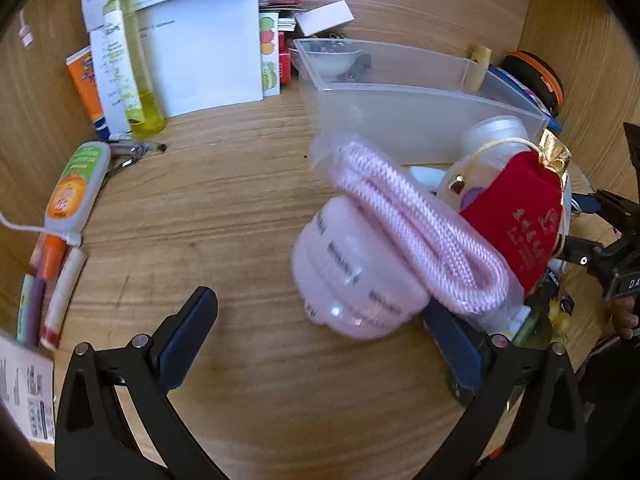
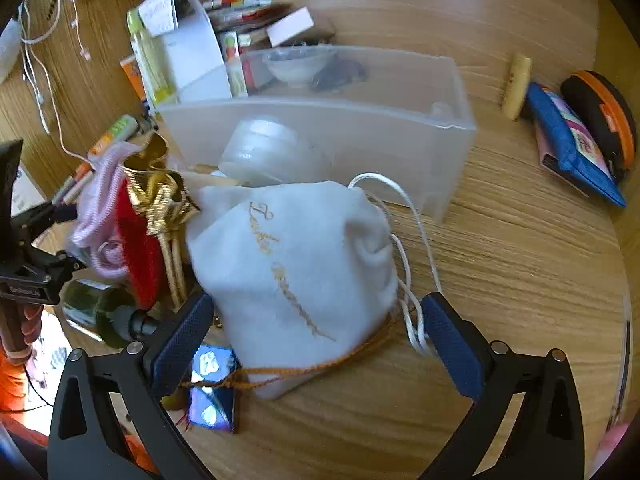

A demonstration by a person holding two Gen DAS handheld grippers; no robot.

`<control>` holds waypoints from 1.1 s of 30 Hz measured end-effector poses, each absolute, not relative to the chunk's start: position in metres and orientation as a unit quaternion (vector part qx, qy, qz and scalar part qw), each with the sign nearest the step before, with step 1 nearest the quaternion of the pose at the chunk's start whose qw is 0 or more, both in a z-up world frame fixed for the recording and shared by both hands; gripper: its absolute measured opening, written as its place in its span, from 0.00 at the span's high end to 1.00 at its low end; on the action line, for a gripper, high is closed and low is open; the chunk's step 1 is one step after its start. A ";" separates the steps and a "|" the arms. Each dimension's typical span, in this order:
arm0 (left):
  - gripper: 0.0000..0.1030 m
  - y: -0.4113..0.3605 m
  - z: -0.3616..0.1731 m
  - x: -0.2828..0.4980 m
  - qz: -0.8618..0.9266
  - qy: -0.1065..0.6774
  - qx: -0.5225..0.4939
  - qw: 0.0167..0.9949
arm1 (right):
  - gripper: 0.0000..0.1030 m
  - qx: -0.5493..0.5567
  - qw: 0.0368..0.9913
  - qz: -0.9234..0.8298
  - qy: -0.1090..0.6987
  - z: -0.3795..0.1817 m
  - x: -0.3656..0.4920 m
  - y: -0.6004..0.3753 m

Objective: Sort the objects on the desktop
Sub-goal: 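Grasp the pink round compact with the left gripper while the right grasps the white pouch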

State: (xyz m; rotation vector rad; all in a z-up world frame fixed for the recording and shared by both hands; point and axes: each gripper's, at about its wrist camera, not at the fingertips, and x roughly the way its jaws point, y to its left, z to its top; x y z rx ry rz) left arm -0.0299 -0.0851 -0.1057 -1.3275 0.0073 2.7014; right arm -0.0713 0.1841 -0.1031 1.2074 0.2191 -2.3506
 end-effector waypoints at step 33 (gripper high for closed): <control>0.39 -0.110 -0.104 -0.039 0.907 -0.058 -0.418 0.015 | 0.47 0.405 0.270 -0.874 0.002 -0.077 -0.066 0.227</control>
